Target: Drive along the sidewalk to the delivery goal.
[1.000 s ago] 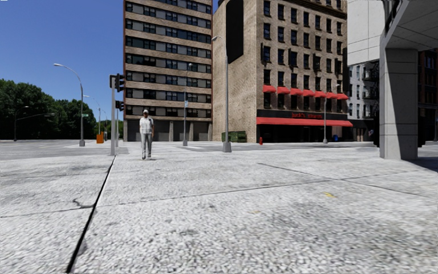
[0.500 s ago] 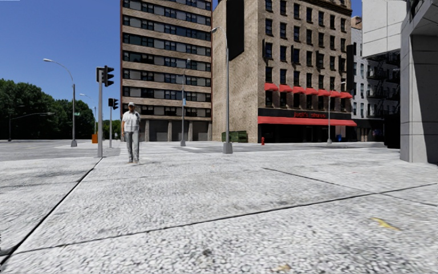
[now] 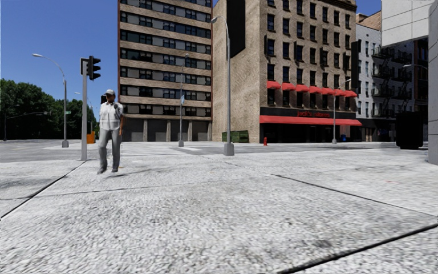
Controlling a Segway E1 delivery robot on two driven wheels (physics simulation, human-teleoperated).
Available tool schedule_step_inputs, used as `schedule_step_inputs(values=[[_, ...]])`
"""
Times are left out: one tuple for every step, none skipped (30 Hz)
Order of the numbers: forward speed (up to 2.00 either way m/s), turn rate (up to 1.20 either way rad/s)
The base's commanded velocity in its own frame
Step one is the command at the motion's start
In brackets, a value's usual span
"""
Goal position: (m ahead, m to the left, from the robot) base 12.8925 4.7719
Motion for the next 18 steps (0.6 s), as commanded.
schedule_step_inputs(values=[[2.00, 0.12], [2.00, 0.12], [2.00, 0.12], [2.00, 0.12], [2.00, 0.12], [2.00, 0.12], [2.00, 0.12], [2.00, 0.14], [2.00, 0.14], [2.00, 0.20], [2.00, 0.23], [2.00, 0.25], [2.00, 0.25], [2.00, 0.26], [2.00, 0.28], [2.00, 0.30], [2.00, 0.30], [2.00, 0.33]])
